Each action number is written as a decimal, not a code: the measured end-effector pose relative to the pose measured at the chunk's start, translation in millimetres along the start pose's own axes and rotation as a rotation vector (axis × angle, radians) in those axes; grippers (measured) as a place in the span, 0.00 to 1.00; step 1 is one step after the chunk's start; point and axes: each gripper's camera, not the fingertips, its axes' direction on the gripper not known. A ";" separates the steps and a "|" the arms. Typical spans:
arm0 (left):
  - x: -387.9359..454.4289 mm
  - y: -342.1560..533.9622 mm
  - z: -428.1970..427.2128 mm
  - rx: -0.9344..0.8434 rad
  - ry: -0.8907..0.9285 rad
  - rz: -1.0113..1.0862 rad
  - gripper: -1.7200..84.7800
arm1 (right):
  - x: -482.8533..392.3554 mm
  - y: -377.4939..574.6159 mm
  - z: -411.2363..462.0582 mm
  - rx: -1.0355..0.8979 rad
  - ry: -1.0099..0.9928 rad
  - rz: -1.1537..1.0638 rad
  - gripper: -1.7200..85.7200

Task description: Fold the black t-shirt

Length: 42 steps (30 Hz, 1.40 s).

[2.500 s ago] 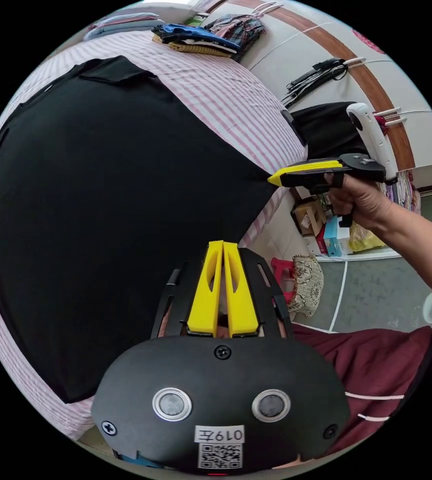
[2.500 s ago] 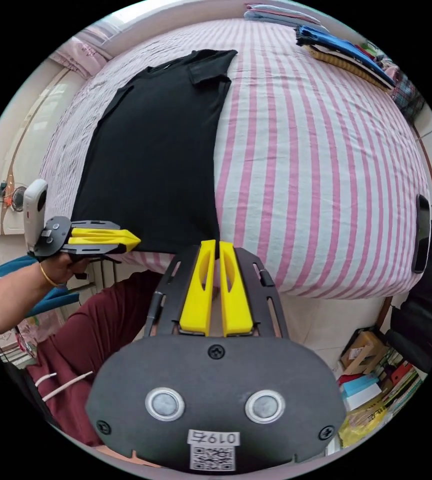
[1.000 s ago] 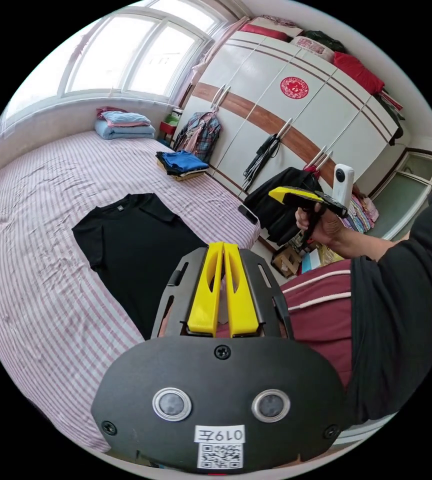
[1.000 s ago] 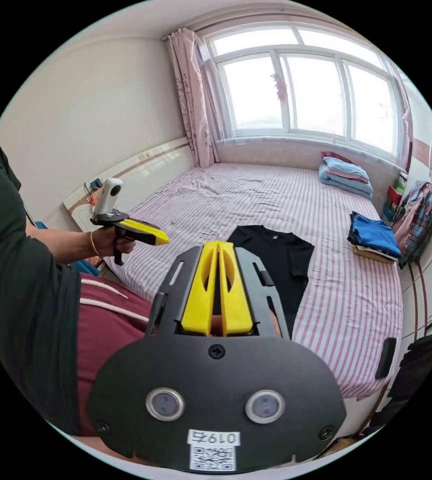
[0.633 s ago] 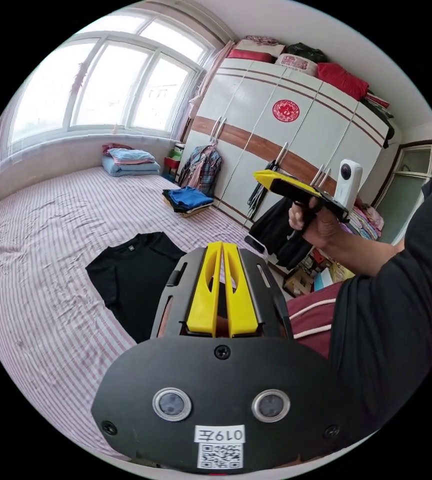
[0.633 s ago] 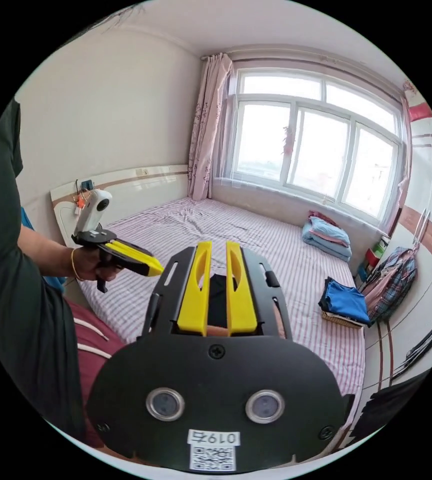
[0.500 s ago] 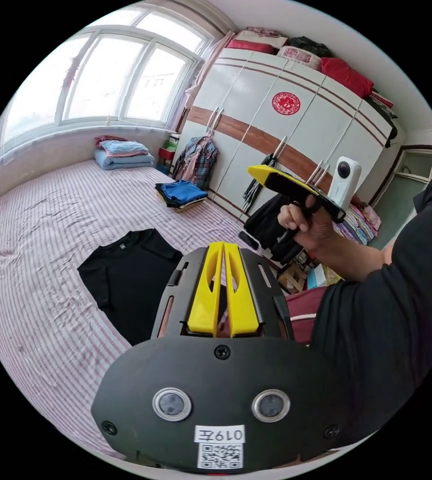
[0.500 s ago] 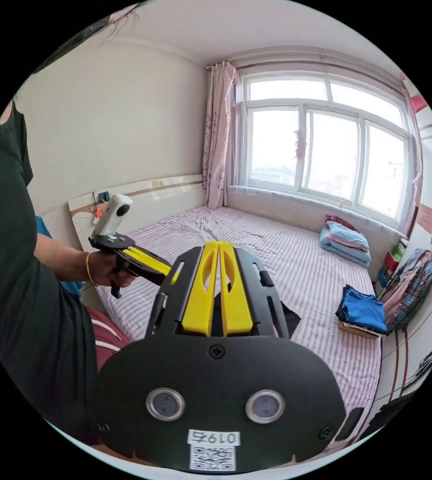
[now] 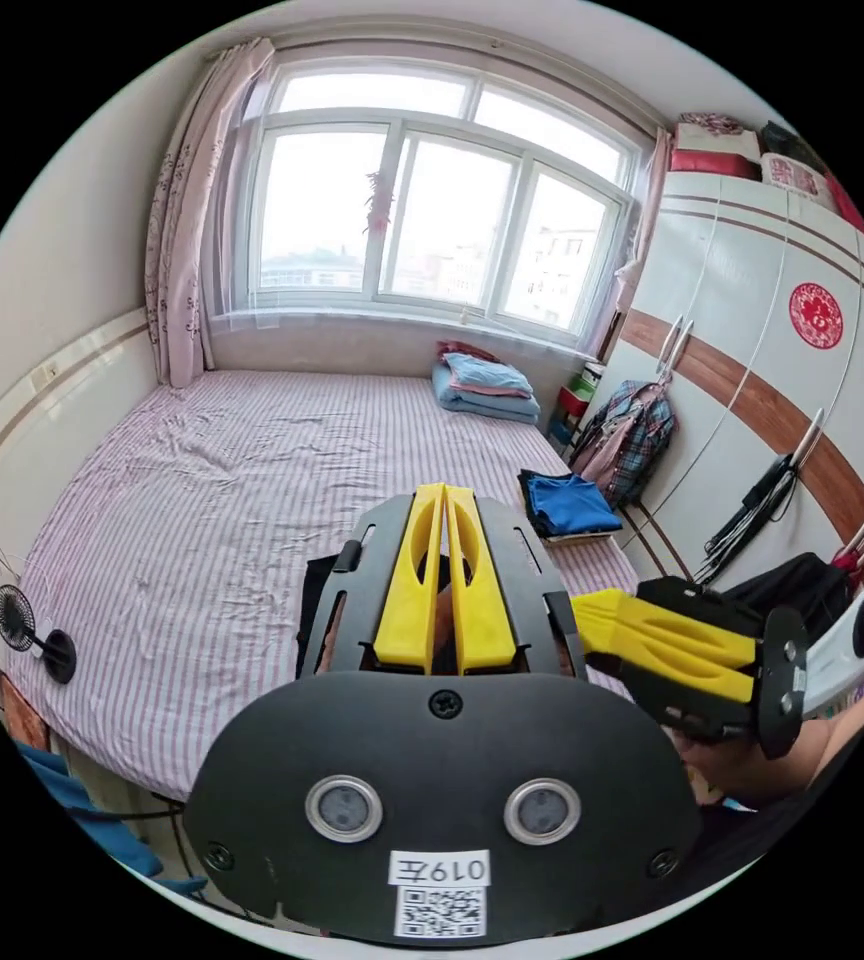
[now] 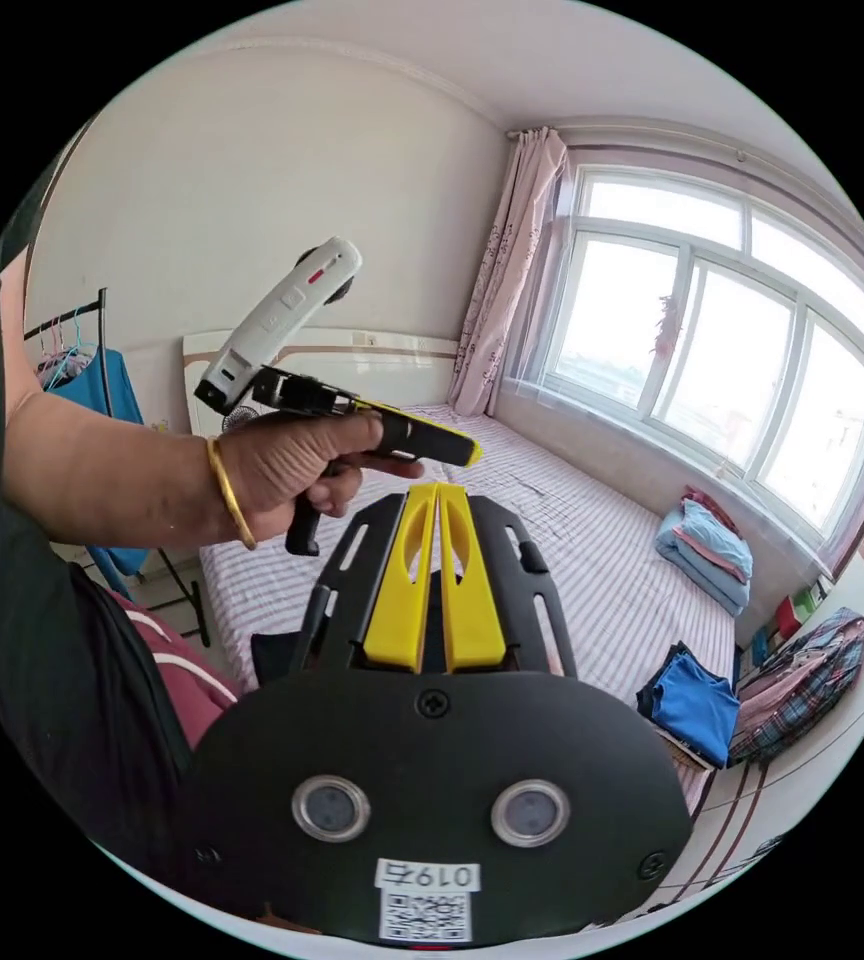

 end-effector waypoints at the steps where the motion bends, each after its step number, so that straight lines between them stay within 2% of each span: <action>1: 6.1 -7.8 10.6 -0.026 0.035 -0.037 0.03 | 7.1 1.4 7.7 -0.015 -0.010 0.015 0.01; 5: 23.6 -30.3 49.4 -0.116 0.108 -0.114 0.03 | 23.4 2.0 31.3 -0.060 -0.017 0.051 0.01; 11: 43.1 -62.9 112.3 -0.247 0.154 -0.121 0.03 | 45.1 -1.8 89.3 -0.148 -0.025 0.125 0.01; 15: 57.2 -80.6 162.5 -0.323 0.161 -0.088 0.03 | 68.3 4.4 144.7 -0.213 -0.065 0.269 0.01; 19: 68.2 -98.0 244.9 -0.455 0.169 -0.063 0.03 | 93.6 10.1 226.5 -0.409 -0.121 0.289 0.01; 23: 74.7 -124.6 330.5 -0.498 0.232 -0.060 0.03 | 116.3 18.8 296.7 -0.471 -0.092 0.322 0.01; 25: 89.1 -145.4 372.0 -0.517 0.274 0.030 0.03 | 133.9 22.6 342.4 -0.505 0.008 0.350 0.01; 28: 102.6 -180.2 442.7 -0.512 0.390 0.103 0.03 | 177.8 32.0 394.4 -0.504 0.016 0.412 0.01; 30: 111.8 -202.5 480.3 -0.506 0.400 0.178 0.03 | 208.2 38.4 419.6 -0.510 0.077 0.406 0.01; 33: 134.7 -240.2 532.2 -0.474 0.332 0.441 0.03 | 261.4 54.0 457.2 -0.557 0.164 0.409 0.02; 34: 143.8 -254.5 551.6 -0.482 0.329 0.540 0.04 | 280.0 60.7 471.4 -0.579 0.183 0.411 0.06; 38: 181.7 -299.6 620.0 -0.561 0.348 0.873 0.06 | 320.6 78.7 516.4 -0.658 0.168 0.439 0.12; 42: 219.0 -340.3 671.8 -0.610 0.416 1.025 0.10 | 338.1 97.2 567.7 -0.712 0.107 0.465 0.12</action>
